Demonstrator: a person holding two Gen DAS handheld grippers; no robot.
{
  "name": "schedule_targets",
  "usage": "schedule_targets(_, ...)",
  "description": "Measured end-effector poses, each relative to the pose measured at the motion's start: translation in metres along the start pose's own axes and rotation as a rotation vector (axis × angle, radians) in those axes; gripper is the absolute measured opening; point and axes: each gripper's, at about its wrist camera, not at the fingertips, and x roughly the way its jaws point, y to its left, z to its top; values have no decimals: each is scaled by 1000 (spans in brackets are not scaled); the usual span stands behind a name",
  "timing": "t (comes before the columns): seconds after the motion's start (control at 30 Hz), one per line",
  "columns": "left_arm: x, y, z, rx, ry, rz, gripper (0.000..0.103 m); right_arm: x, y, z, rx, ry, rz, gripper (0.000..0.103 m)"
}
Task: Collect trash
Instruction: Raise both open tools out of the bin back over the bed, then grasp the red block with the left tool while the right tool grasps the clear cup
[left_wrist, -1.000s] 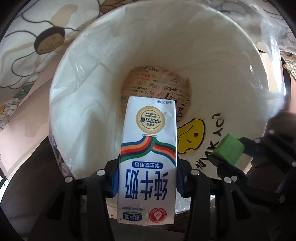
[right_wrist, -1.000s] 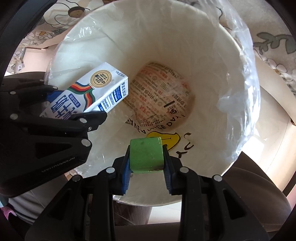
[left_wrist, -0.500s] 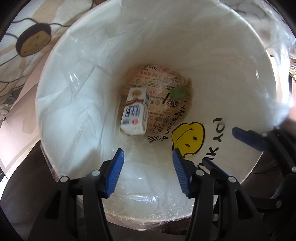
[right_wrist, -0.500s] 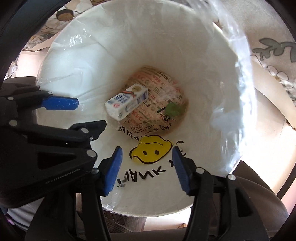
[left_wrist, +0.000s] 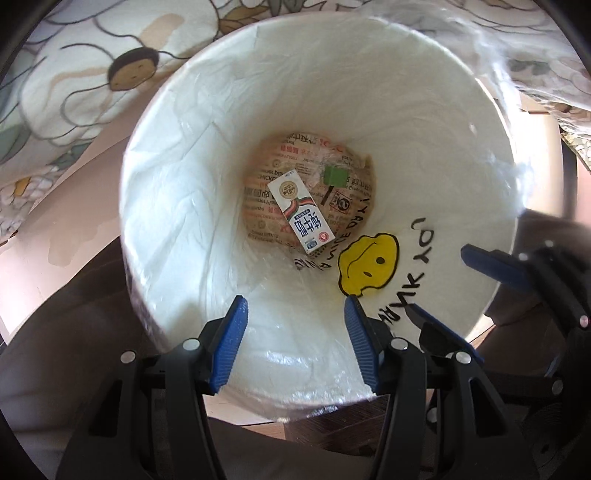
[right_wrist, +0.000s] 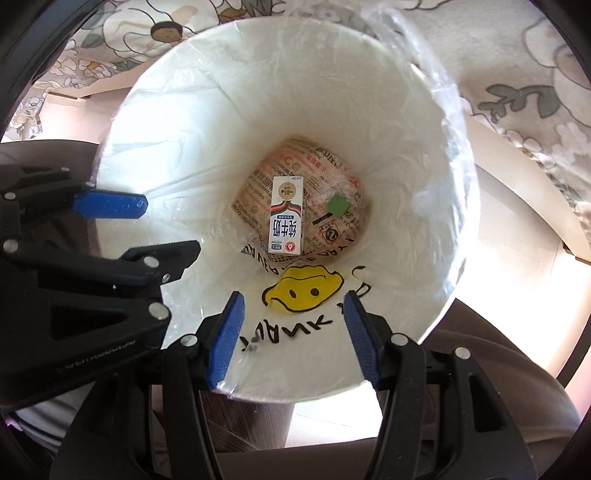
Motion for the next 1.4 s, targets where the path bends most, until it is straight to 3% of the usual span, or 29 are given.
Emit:
schedule_targets(0.23,-42,-2,-30,25,-99,-13,57,-37,-1,-24,6,-61,-1,57)
schedule_targets(0.37,-81,-9,-48,51,-198,-1,57,-66,0,-38,-3,-118,-34,57)
schedule_targets(0.63,-200,-13,-76,89,-449,-43,57,-186,-1,-57,-18,-348,-78,57)
schedule_targets(0.77,-262,-15,-79,102,-570,-37,57,-265,-3,-59,-28,-484,-88,63)
schedule_targets(0.87,-306,-17,-76,111,-655,-11,59,-315,1,-56,-48,-582,-119,69)
schedule_targets(0.93,-332,-15,-70,102,-706,6,68,-345,4,-53,-64,-643,-143,71)
schedule_targets(1.07,-376,-12,-53,95,-767,37,70,-395,3,-42,-90,-735,-179,74)
schedule_targets(1.23,-419,-5,-29,103,-826,113,75,-444,-3,-13,-110,-793,-212,75)
schedule_targets(1.4,-438,7,13,75,-821,131,80,-464,-20,24,-86,-814,-203,77)
